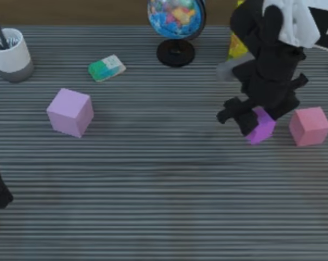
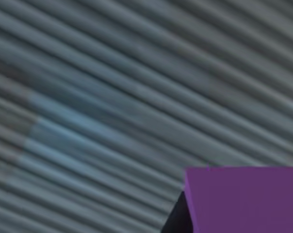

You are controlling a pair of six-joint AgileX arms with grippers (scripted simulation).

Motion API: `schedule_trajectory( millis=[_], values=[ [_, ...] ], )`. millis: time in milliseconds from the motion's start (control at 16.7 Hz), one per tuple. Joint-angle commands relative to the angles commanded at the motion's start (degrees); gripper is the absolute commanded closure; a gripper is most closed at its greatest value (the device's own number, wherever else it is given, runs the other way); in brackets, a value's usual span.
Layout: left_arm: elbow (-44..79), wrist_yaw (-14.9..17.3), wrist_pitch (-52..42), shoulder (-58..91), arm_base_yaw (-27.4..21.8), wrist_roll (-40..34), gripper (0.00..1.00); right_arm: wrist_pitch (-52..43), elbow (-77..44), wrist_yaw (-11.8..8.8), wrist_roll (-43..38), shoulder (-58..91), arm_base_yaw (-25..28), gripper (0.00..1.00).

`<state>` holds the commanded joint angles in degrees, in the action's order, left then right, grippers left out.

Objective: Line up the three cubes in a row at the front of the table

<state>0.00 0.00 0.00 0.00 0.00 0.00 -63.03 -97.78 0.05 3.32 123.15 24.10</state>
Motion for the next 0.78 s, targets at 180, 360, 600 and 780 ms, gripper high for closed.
schedule_trajectory(
  millis=[180,360,600,780],
  values=[
    [0.0,0.0,0.0,0.0,0.0,0.0,0.0,0.9,5.8,0.3,-10.0,-4.6,4.1,1.0],
    [0.0,0.0,0.0,0.0,0.0,0.0,0.0,1.8,13.1,0.6,-22.3,-10.2,9.1,1.0],
    [0.0,0.0,0.0,0.0,0.0,0.0,0.0,3.2,22.5,1.0,-38.7,-17.7,15.6,1.0],
    [0.0,0.0,0.0,0.0,0.0,0.0,0.0,4.4,27.4,1.3,-45.8,-22.2,18.9,1.0]
  ],
)
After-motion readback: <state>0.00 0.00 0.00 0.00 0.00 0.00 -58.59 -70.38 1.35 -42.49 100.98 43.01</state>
